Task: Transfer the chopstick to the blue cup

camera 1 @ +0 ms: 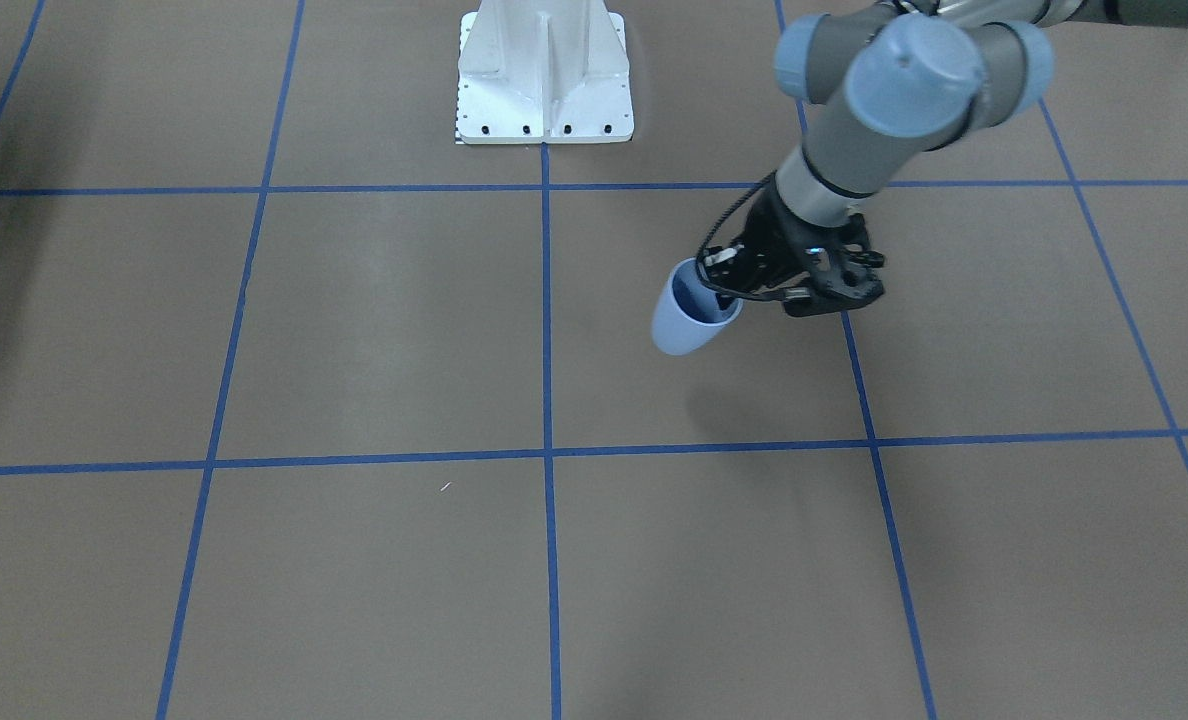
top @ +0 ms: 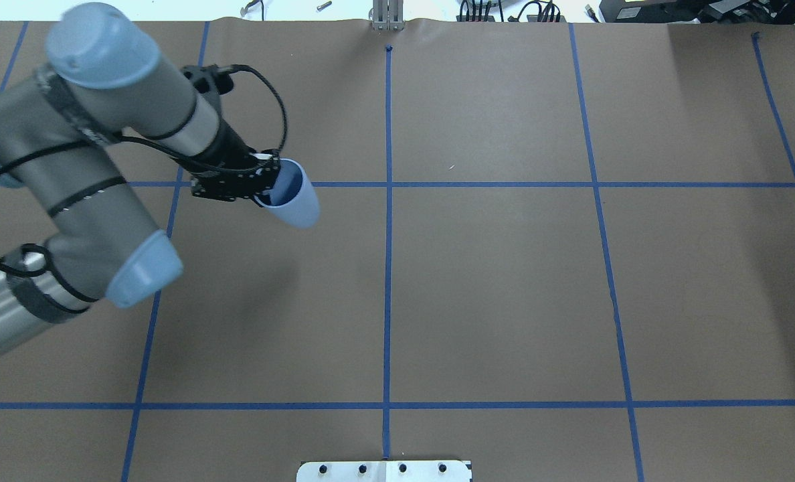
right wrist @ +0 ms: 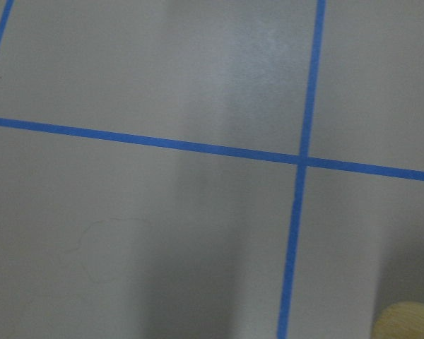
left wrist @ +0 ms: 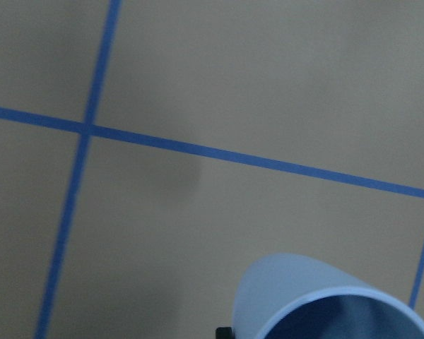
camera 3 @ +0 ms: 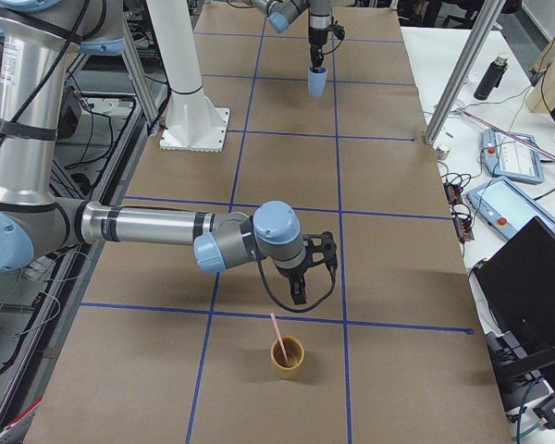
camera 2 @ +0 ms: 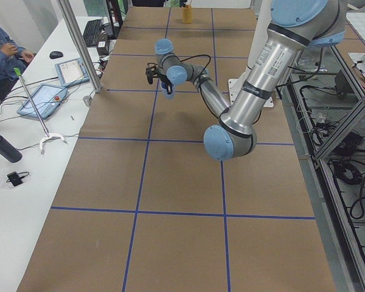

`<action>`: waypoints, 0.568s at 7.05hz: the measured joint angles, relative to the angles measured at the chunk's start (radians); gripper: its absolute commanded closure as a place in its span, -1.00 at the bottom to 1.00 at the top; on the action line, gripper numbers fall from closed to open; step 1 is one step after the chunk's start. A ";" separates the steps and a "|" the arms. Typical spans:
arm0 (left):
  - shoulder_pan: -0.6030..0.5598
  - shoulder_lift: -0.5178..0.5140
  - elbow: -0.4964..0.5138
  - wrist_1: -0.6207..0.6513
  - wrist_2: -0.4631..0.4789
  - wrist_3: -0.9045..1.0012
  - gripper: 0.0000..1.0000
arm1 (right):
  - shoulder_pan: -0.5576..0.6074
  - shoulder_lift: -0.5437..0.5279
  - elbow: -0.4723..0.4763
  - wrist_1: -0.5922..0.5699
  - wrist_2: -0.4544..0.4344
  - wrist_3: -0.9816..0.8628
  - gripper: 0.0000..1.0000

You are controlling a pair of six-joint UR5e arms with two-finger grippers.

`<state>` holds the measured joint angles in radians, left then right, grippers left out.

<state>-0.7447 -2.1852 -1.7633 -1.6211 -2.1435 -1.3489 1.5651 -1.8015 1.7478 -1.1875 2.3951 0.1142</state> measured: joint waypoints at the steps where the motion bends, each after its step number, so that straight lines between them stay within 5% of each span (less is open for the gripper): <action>1: 0.066 -0.098 0.047 0.061 0.088 -0.041 1.00 | 0.048 -0.012 -0.017 -0.004 0.002 -0.048 -1.00; 4: 0.226 -0.199 0.135 0.124 0.299 -0.065 1.00 | 0.126 -0.030 -0.020 -0.023 0.004 -0.078 -1.00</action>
<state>-0.5188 -2.3840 -1.6285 -1.4972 -1.8445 -1.4144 1.6909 -1.8312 1.7282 -1.2103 2.3990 0.0360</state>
